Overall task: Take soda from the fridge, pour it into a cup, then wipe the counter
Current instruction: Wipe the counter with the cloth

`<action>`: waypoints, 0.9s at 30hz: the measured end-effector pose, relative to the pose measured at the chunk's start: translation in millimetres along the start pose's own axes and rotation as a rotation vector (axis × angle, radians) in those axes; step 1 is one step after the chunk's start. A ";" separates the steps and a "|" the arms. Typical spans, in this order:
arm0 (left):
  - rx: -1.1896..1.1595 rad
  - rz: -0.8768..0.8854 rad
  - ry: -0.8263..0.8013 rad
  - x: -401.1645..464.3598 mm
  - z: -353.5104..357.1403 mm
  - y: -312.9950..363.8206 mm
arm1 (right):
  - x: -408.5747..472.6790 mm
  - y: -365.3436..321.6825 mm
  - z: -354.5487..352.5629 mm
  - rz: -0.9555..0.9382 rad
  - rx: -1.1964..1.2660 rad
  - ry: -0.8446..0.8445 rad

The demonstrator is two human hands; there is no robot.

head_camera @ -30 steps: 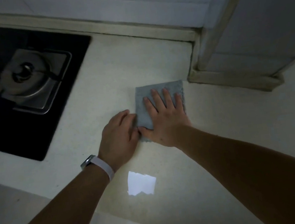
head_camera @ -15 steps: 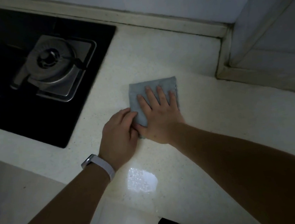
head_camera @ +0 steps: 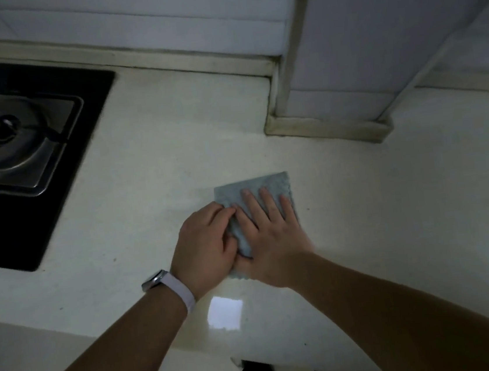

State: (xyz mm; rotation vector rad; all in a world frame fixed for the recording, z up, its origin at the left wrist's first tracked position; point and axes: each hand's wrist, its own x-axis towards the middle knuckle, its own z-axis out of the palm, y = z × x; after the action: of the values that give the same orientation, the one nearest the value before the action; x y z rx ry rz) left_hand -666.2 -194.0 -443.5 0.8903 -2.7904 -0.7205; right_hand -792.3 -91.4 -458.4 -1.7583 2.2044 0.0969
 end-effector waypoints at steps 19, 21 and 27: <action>0.047 0.251 -0.159 40.9 94.4 177.7 | -142.5 166.9 7.3 0.274 0.092 0.025; 0.070 0.253 -0.167 41.0 98.4 186.3 | -149.2 176.2 8.0 0.284 0.096 0.020; 0.087 0.212 -0.173 52.2 98.7 199.7 | -155.3 188.9 2.9 0.243 0.110 0.024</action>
State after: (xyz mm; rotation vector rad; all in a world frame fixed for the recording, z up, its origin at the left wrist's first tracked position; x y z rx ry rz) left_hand -836.8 -41.8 -436.3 0.5552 -3.0281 -0.6762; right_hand -943.1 100.4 -443.6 -1.4370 2.3829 0.0090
